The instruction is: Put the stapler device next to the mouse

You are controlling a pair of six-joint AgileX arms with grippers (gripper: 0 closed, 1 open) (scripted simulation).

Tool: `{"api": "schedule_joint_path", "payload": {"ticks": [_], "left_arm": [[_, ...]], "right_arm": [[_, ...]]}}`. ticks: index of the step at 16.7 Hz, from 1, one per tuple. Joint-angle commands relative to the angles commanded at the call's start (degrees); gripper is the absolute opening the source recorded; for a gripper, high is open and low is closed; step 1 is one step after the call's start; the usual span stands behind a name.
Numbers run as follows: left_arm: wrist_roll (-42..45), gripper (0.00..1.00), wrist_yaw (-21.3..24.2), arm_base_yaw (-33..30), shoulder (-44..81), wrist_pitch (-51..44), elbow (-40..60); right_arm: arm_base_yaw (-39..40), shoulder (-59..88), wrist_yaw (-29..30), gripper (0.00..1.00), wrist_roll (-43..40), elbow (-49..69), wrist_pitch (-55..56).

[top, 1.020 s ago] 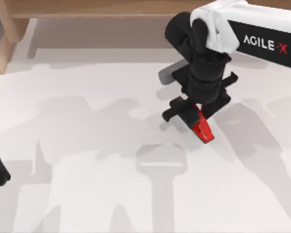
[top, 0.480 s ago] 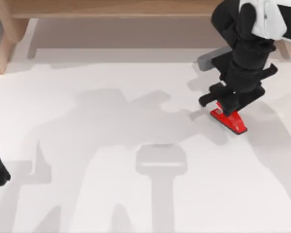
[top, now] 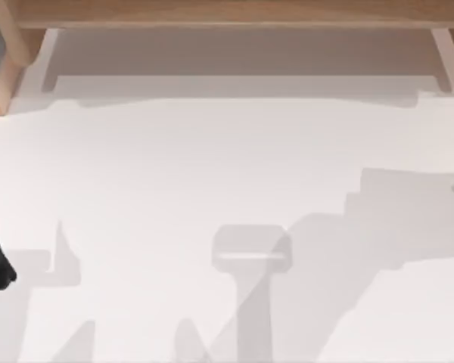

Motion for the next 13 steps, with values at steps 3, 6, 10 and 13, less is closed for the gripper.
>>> {"api": "schedule_joint_path", "payload": {"ticks": [3,6,10,13], "left_arm": [[0.0,1.0,0.0,0.0,0.0,0.0,0.0],[0.0,1.0,0.0,0.0,0.0,0.0,0.0],[0.0,1.0,0.0,0.0,0.0,0.0,0.0],[0.0,1.0,0.0,0.0,0.0,0.0,0.0]], "right_arm": [[-6.29,-4.23,-0.18,0.0,-2.63,-5.18,1.56],[-7.44,-5.17,-0.24,0.0,-3.16,-6.24,1.92],[-7.22,-4.98,-0.16,0.0,-3.08,-6.07,1.81],[-7.25,-5.33,0.05,0.0,-3.11,-5.77,1.94]]}}
